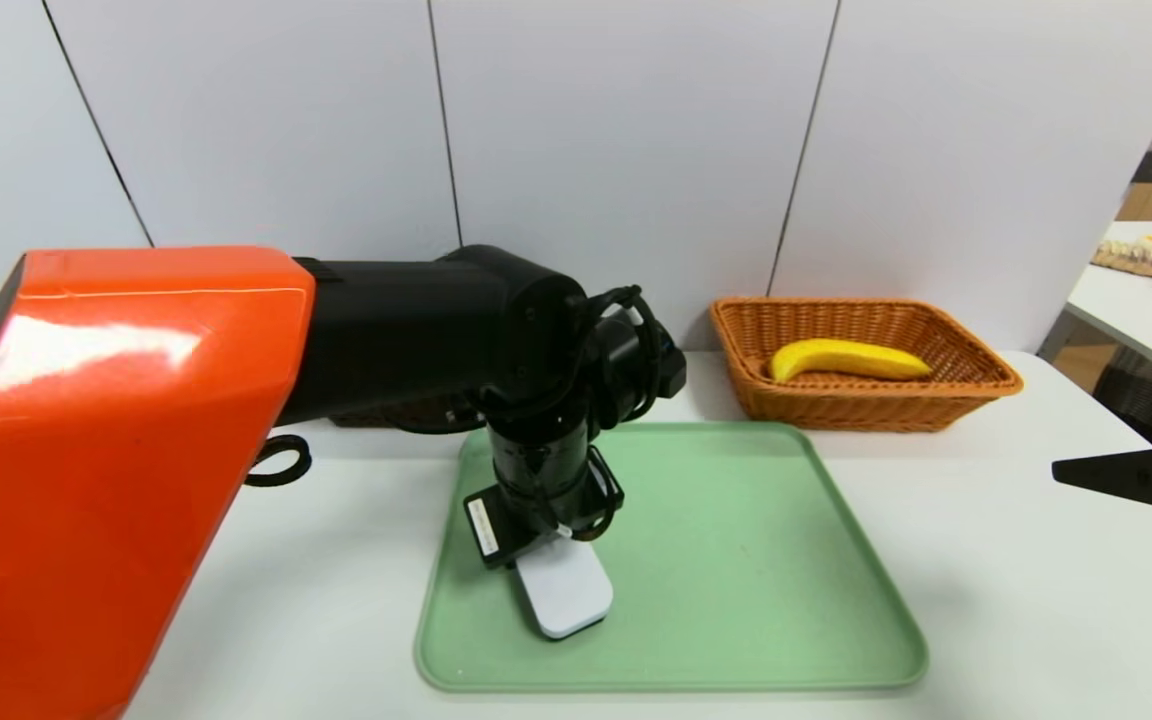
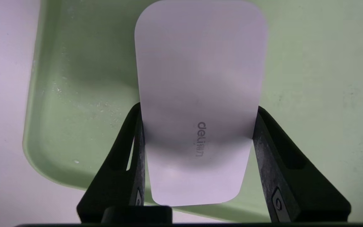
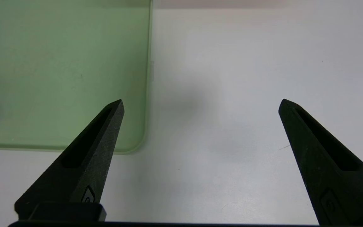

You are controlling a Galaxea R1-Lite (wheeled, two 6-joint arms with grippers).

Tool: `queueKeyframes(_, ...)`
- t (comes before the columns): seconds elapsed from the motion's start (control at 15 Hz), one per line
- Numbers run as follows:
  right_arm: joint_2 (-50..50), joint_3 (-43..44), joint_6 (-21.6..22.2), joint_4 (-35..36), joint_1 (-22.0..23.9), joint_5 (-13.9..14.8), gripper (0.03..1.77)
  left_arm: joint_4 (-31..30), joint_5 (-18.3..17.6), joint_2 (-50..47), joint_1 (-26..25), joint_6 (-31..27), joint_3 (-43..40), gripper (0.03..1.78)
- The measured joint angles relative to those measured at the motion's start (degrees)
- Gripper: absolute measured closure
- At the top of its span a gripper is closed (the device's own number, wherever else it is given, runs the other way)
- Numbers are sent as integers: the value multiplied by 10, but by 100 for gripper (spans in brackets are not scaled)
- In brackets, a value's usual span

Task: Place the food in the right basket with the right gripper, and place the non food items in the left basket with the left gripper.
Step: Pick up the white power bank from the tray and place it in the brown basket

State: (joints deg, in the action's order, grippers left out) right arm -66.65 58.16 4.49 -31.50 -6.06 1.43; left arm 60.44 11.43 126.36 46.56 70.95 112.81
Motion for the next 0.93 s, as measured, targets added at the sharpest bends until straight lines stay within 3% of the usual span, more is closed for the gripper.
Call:
queueKeyframes(0.4, 12, -9, -2, -4, 0, 4, 10, 14, 3, -65, 34, -22, 0, 83)
queueKeyframes(0.6, 19, -13, -1, -4, 0, 5, 10, 8, 9, -122, 49, -81, 0, 83)
queueKeyframes(0.73, 21, -14, -1, -4, 1, 5, 10, -21, 40, -153, 50, -139, 0, 83)
queueKeyframes(0.93, 22, -15, 0, -3, 0, 6, 10, -85, 129, -175, 44, -224, 0, 83)
